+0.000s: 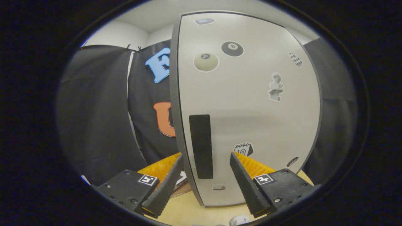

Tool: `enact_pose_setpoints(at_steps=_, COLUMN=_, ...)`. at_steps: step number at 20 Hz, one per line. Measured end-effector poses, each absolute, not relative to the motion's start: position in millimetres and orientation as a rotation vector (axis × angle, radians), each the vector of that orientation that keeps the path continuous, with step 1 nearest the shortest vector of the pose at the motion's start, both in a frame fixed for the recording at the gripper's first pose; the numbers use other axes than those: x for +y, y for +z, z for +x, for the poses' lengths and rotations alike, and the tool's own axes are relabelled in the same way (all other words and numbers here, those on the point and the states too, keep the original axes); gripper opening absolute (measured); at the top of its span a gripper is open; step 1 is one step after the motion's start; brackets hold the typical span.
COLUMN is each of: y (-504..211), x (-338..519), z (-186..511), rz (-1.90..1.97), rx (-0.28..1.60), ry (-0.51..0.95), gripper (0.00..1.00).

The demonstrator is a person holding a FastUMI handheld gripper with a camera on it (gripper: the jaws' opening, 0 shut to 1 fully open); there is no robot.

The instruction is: Open the shoe cabinet door, grab the shoes and put them into the shoe cabinet, then close the shoe cabinet door.

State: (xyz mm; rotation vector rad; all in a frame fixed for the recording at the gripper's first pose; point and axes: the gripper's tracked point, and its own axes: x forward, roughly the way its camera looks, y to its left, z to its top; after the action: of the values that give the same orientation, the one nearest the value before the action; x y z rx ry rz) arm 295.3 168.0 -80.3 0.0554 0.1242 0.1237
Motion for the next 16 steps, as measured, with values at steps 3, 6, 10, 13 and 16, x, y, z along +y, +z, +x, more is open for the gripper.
enact_pose_setpoints(at_steps=3, y=-83.8, x=169.6, z=311.2, rz=0.051, rx=0.127, ry=0.123, gripper=0.96)
enact_pose_setpoints(at_steps=6, y=-86.6, x=171.4, z=318.2, rz=0.045, rx=0.133, ry=0.126, gripper=0.86)
enact_pose_setpoints(at_steps=10, y=-88.0, x=176.2, z=318.6, rz=0.065, rx=0.132, ry=0.145, gripper=0.55)
enact_pose_setpoints(at_steps=13, y=-86.8, x=172.9, z=316.4, rz=0.048, rx=0.13, ry=0.138, gripper=0.38)
enact_pose_setpoints(at_steps=16, y=-86.8, x=171.3, z=312.8, rz=0.055, rx=0.134, ry=0.151, gripper=0.33)
